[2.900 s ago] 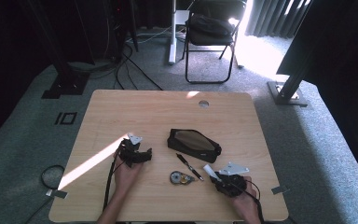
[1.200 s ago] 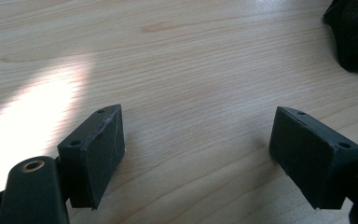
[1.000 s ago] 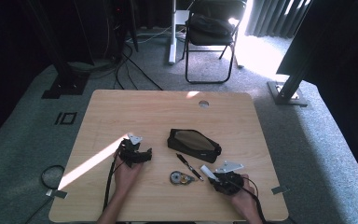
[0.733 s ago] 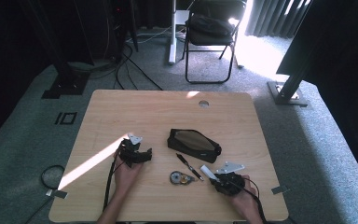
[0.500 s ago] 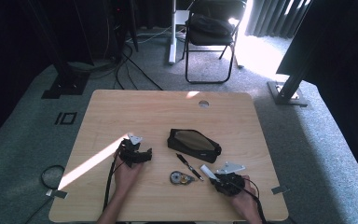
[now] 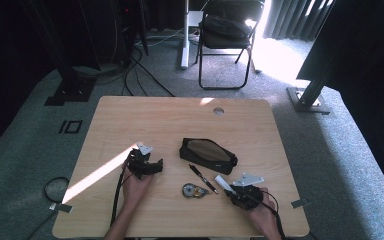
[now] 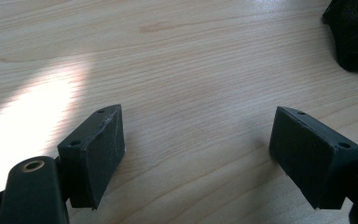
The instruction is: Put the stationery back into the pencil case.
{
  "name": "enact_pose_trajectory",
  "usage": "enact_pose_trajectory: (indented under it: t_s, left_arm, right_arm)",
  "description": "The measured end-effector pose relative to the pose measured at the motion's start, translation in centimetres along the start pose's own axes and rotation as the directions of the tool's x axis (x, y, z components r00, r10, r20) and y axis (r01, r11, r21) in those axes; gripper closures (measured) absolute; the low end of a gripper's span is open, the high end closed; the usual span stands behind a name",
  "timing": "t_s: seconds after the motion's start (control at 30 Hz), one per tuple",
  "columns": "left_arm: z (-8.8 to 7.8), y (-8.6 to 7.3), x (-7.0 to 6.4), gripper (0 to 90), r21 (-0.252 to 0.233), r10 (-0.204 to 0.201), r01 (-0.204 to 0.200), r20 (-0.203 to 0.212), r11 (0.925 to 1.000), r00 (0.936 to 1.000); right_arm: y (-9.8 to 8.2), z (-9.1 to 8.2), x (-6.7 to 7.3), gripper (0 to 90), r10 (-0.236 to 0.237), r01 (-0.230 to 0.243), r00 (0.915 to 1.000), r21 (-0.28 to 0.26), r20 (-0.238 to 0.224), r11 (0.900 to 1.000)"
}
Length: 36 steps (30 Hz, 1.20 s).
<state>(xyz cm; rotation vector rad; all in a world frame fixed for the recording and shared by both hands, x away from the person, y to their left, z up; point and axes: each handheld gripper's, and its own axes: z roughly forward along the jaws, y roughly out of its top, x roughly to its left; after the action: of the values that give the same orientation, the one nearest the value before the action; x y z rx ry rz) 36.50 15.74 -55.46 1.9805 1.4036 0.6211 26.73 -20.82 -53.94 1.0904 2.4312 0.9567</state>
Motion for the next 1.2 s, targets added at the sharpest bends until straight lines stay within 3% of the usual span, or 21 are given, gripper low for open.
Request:
enact_pose_trajectory:
  t_s: [1.2]
  left_arm:
    - [0.0,0.0,0.0,18.4,0.0,0.0,0.0,0.0,1.0,1.0]
  right_arm:
    - [1.5,-2.1,0.0,71.4,-0.03,0.03,0.9995,-0.076,0.004,0.997]
